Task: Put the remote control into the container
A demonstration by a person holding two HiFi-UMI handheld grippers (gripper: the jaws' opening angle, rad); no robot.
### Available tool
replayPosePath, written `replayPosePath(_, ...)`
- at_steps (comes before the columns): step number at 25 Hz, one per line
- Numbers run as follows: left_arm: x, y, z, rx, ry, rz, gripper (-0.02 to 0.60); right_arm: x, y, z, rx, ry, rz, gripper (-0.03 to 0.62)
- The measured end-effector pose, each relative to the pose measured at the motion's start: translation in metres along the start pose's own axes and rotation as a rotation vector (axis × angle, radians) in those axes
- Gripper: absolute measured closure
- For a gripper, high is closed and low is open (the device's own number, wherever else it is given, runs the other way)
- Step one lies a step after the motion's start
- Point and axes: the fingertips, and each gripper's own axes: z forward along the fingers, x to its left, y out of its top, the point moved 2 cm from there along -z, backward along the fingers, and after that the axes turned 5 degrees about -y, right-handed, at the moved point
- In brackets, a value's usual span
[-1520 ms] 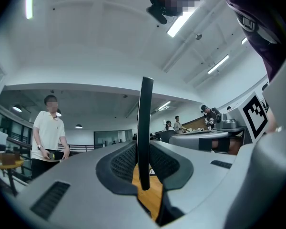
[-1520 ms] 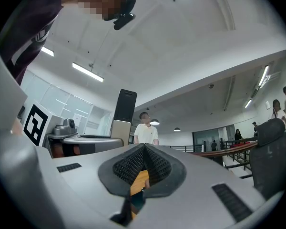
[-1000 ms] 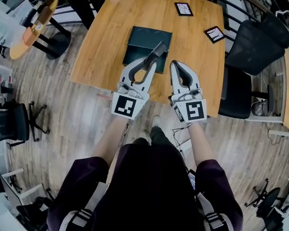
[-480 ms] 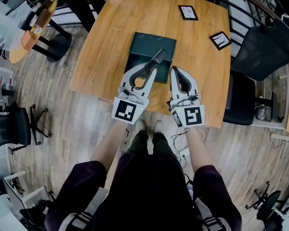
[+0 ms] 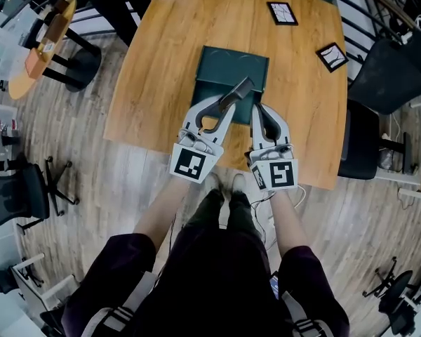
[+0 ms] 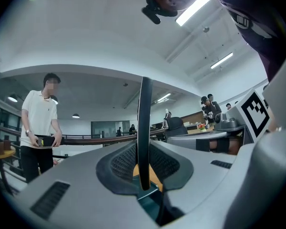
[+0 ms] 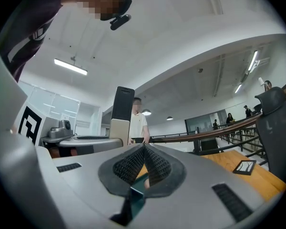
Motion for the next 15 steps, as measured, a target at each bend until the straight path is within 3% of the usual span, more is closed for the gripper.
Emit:
replayPosePath(2,0.003,-0.012,0.003,0.056,-0.033,0.086,0.506,0.002,-0.003,0.004,0.005,-0.006,0.003,0.576)
replayPosePath(8,0.008,-0.078,0.014,0.224,-0.087,0.135,0.506,0.006,-0.016,0.011,0.032,-0.016,0.007,0.576)
replayPosePath(15,0.006,-0.141,0.026,0.403,-0.208,0.311,0.506,0.0,-0.032,0.012,0.052,-0.054,0.035,0.576)
